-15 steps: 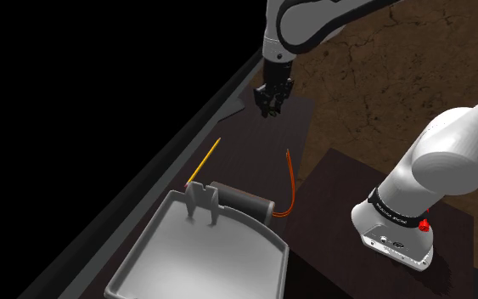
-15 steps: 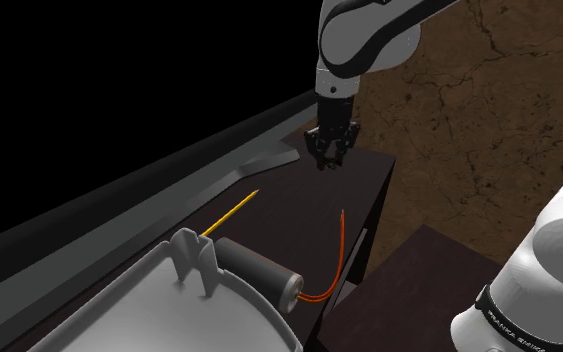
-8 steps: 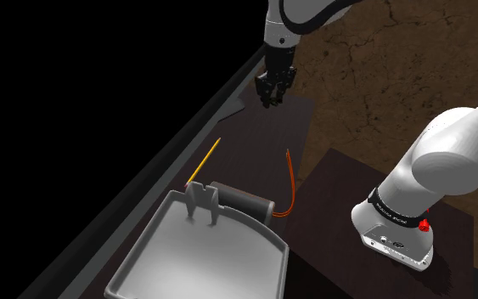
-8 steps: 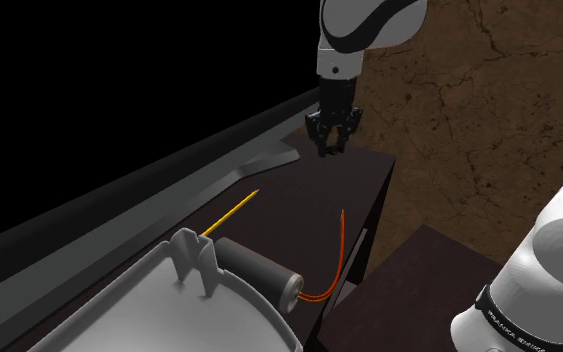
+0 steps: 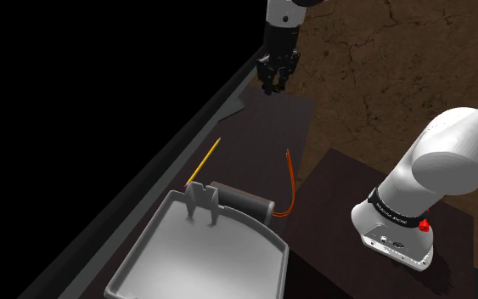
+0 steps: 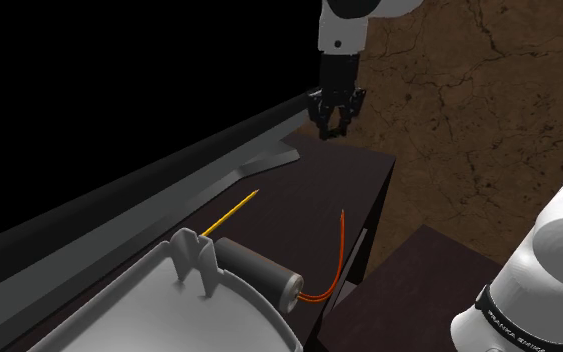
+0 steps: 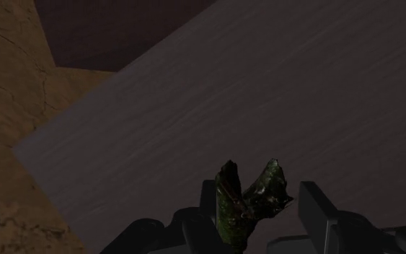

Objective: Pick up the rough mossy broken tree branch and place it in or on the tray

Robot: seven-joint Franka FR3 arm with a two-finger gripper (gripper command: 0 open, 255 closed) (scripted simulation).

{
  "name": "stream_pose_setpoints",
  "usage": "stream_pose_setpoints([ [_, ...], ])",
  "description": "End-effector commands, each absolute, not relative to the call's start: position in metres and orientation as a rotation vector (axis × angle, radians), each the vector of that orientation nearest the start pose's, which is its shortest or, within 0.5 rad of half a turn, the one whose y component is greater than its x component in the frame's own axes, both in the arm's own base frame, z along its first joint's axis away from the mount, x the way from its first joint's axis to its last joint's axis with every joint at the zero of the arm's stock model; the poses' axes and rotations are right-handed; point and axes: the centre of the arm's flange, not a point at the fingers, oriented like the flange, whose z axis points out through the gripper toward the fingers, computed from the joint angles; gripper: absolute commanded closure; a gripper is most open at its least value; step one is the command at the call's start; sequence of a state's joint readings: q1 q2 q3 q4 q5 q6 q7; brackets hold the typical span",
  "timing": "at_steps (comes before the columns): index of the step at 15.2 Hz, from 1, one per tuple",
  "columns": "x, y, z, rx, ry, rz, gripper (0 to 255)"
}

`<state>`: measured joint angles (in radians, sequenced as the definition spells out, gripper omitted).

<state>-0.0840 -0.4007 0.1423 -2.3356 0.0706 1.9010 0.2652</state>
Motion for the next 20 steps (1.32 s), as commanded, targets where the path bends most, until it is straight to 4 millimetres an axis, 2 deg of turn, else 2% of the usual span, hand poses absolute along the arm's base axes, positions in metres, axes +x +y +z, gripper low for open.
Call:
stream_pose_setpoints([
  [1,0.425,0.033,0.495,-3.113,0.381,0.060,255],
  [13,0.425,0.033,0.554,-3.113,0.381,0.060,255],
  [20,0.388,0.118,0.556,-3.113,0.381,0.060,255],
])
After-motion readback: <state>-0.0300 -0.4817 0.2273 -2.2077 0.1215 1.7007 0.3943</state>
